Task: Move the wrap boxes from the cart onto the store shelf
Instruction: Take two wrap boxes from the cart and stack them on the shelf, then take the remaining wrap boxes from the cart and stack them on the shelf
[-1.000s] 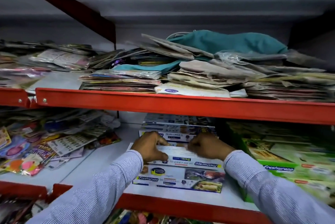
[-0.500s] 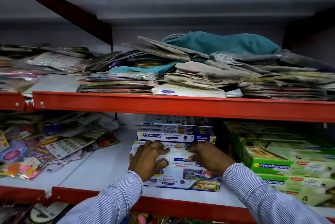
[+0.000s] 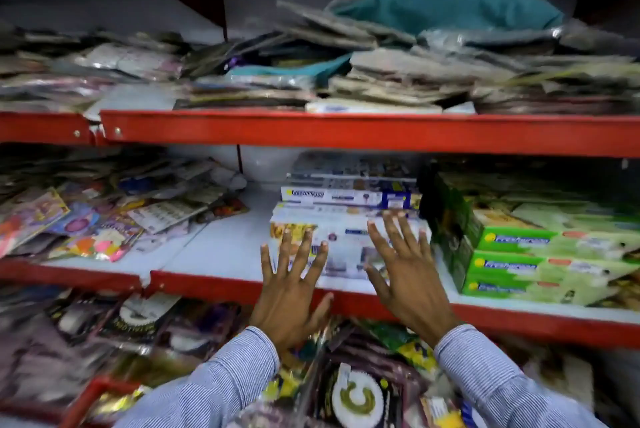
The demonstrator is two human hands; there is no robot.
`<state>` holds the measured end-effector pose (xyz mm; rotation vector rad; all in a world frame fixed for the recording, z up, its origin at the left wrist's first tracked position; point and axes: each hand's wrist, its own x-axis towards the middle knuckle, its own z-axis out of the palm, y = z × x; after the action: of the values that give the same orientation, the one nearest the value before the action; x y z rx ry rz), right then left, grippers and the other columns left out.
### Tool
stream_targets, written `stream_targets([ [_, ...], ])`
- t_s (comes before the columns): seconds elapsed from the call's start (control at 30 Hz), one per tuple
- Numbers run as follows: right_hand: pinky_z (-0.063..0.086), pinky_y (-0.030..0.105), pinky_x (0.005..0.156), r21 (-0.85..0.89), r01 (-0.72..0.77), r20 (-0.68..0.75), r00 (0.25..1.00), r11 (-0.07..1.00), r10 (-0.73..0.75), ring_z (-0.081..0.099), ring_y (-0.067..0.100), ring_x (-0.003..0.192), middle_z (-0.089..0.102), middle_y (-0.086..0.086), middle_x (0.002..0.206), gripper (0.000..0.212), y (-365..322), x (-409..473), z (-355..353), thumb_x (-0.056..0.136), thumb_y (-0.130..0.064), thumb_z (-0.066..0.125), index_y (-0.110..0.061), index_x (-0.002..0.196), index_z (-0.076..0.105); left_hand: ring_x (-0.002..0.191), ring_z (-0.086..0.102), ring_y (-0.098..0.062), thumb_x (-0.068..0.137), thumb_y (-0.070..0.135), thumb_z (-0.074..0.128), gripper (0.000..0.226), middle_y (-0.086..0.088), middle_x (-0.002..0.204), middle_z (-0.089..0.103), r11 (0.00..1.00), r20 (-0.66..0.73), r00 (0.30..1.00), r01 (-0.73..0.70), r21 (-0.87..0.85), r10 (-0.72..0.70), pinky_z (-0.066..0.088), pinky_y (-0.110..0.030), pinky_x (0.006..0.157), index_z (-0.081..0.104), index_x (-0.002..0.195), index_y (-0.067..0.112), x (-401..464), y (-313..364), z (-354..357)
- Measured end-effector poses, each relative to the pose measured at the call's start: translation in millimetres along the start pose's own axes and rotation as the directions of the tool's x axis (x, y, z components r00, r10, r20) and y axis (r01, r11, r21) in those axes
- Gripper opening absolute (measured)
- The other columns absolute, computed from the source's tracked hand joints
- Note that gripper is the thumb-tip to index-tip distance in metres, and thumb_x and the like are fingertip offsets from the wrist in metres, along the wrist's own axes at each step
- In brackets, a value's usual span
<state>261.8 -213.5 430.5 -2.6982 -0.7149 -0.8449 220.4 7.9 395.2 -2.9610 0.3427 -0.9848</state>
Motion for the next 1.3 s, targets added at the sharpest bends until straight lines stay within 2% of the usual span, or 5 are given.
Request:
stream_targets([
  [0.47,0.030,0.059,0.115,0.123,-0.120,0.573,0.819,0.985,0.028,0.021,0.034,0.149,0.029,0.010,0.160,0.068,-60.2,-296.1,155.8,0.087,-0.028,0.056,-0.024,0.150,0.030,0.147,0.000,-0.050,0.088,0.059,0.042,0.081,-0.023,0.163,0.004,0.961,0.577,0.798,0.265,-0.081,-0.171,0.005,-0.075,0.111,0.017,0.155,0.020,-303.6,51.2,94.7],
  [0.8,0.026,0.048,0.120,0.068,-0.138,0.993,0.107,0.988,-0.053,0.021,0.030,0.149,0.024,0.007,0.162,0.070,-70.4,-439.9,302.9,0.094,-0.039,0.053,-0.021,0.154,0.020,0.122,0.056,-0.044,0.084,0.044,0.049,0.053,-0.019,0.138,0.057,0.957,0.895,0.439,0.221,-0.187,0.074,0.049,-0.068,0.090,0.056,0.128,0.016,-460.7,95.1,180.5],
  [1.07,0.042,0.047,0.109,0.199,-0.044,0.980,0.002,0.979,-0.199,0.043,0.034,0.137,0.043,0.015,0.150,0.062,-59.2,-447.3,353.3,0.097,-0.045,0.049,-0.011,0.147,0.035,0.130,0.044,-0.045,0.091,0.026,0.059,0.045,-0.019,0.143,0.049,0.942,0.906,0.339,0.123,-0.311,0.255,0.039,-0.058,0.103,0.053,0.133,0.010,-487.8,111.9,229.3],
  [1.2,0.045,0.047,0.106,0.208,-0.014,0.972,0.112,0.978,-0.205,0.048,0.034,0.131,0.048,0.013,0.145,0.055,-54.4,-436.5,357.1,0.095,-0.042,0.052,-0.013,0.141,0.042,0.087,0.067,-0.036,0.063,0.023,0.081,0.041,-0.015,0.100,0.069,0.906,0.857,0.346,0.047,-0.421,0.381,0.057,-0.040,0.071,0.068,0.100,0.010,-493.5,128.3,246.7],
  [1.3,0.048,0.043,0.098,0.215,0.016,0.958,0.192,0.976,-0.214,0.055,0.032,0.124,0.053,0.010,0.140,0.053,-50.2,-428.0,355.6,0.094,-0.043,0.053,-0.014,0.137,0.045,0.094,0.066,-0.044,0.066,0.013,0.082,0.051,-0.025,0.111,0.068,0.912,0.877,0.335,0.101,-0.398,0.345,0.059,-0.047,0.076,0.066,0.112,-0.001,-492.3,145.1,259.8],
])
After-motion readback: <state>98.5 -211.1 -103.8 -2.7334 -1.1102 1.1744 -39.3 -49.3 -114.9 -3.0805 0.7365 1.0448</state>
